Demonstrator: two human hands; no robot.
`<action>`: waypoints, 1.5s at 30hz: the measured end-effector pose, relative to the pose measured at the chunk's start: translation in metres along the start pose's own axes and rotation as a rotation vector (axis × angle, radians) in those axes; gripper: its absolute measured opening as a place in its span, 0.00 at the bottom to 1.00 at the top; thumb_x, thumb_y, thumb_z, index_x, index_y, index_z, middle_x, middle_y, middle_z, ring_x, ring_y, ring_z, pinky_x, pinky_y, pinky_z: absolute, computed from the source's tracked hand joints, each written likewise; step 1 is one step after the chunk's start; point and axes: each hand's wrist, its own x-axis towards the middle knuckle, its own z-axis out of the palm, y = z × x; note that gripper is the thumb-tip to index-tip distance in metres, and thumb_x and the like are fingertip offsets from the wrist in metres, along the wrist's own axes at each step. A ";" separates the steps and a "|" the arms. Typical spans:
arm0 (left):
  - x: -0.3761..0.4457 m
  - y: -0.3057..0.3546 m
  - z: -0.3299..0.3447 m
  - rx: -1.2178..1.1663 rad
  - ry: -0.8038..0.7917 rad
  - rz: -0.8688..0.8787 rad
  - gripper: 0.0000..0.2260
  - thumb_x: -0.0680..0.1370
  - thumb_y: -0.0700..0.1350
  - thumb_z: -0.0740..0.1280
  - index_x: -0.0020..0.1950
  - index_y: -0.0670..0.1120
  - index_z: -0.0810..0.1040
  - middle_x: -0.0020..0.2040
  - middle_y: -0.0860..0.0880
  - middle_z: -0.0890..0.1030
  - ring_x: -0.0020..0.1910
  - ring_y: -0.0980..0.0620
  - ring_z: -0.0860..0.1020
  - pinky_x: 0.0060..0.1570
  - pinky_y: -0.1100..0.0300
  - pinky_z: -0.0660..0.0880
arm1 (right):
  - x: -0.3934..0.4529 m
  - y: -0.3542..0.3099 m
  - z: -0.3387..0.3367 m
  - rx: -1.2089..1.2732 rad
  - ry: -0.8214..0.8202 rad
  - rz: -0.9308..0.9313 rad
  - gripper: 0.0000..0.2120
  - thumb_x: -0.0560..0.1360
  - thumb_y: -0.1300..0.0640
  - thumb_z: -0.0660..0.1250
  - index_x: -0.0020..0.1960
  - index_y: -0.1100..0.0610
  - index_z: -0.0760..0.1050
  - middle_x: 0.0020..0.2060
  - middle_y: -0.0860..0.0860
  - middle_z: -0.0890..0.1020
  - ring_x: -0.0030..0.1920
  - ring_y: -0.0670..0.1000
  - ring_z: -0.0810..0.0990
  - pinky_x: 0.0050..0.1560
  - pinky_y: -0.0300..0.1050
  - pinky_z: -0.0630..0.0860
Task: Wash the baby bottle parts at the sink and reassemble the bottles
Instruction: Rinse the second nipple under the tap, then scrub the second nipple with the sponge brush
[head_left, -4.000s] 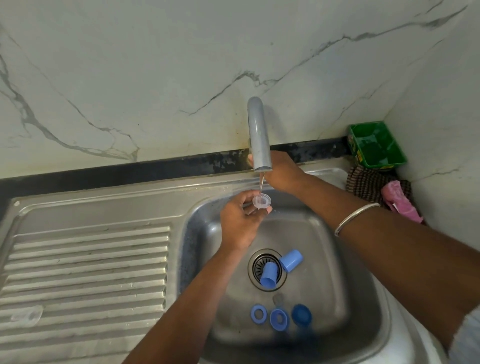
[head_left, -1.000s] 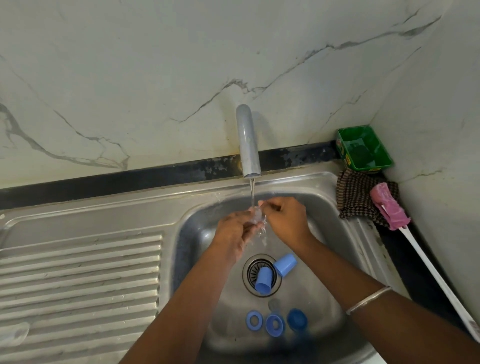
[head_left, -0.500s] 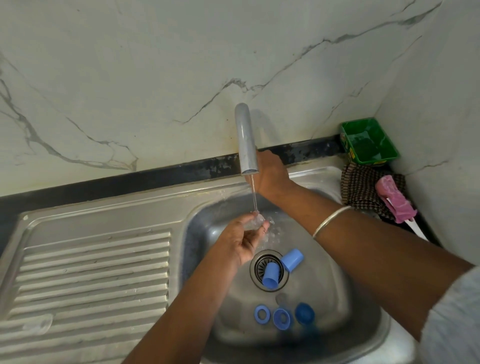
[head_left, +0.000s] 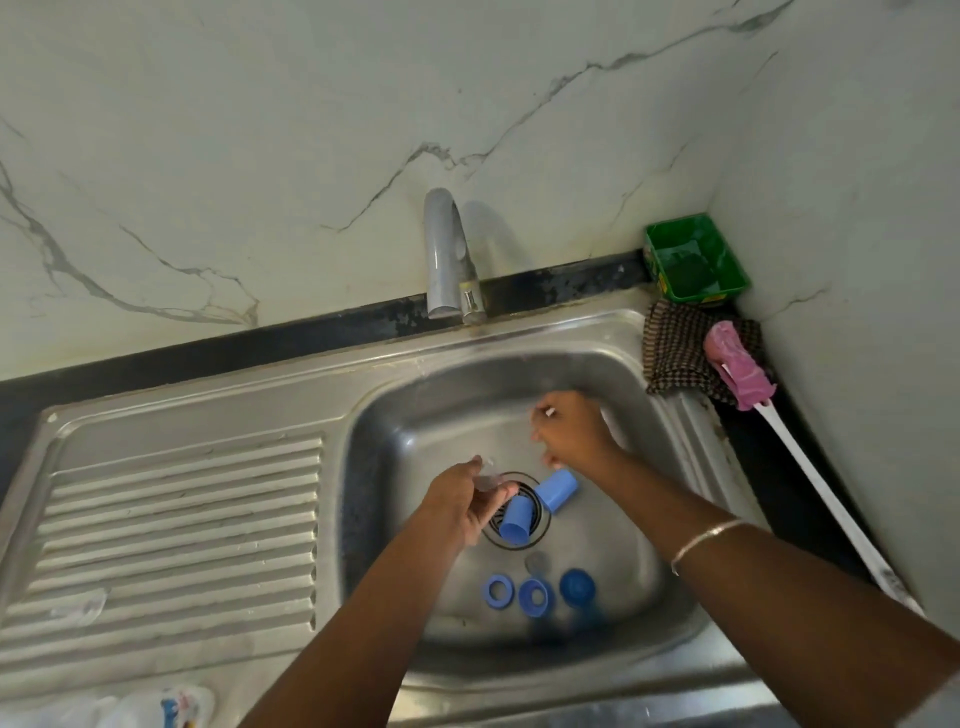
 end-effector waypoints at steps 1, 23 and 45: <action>0.004 -0.006 0.000 0.096 0.074 0.091 0.11 0.80 0.42 0.69 0.47 0.33 0.78 0.35 0.36 0.83 0.29 0.45 0.84 0.26 0.60 0.80 | -0.006 0.008 -0.006 -0.048 0.027 -0.003 0.08 0.78 0.57 0.64 0.41 0.53 0.77 0.36 0.57 0.84 0.25 0.53 0.82 0.28 0.46 0.79; -0.030 -0.063 0.006 0.467 0.092 0.588 0.09 0.74 0.47 0.76 0.49 0.44 0.82 0.32 0.47 0.82 0.30 0.53 0.76 0.31 0.61 0.71 | -0.056 0.059 -0.134 -0.591 0.734 -0.065 0.28 0.75 0.59 0.67 0.73 0.46 0.68 0.58 0.62 0.75 0.53 0.65 0.76 0.49 0.56 0.74; -0.075 -0.056 -0.052 -0.028 -0.295 0.550 0.08 0.81 0.35 0.64 0.43 0.40 0.79 0.39 0.41 0.84 0.42 0.45 0.77 0.42 0.57 0.74 | -0.171 -0.003 0.027 -0.437 0.165 -0.484 0.25 0.81 0.47 0.60 0.71 0.25 0.56 0.46 0.40 0.71 0.45 0.44 0.77 0.45 0.44 0.77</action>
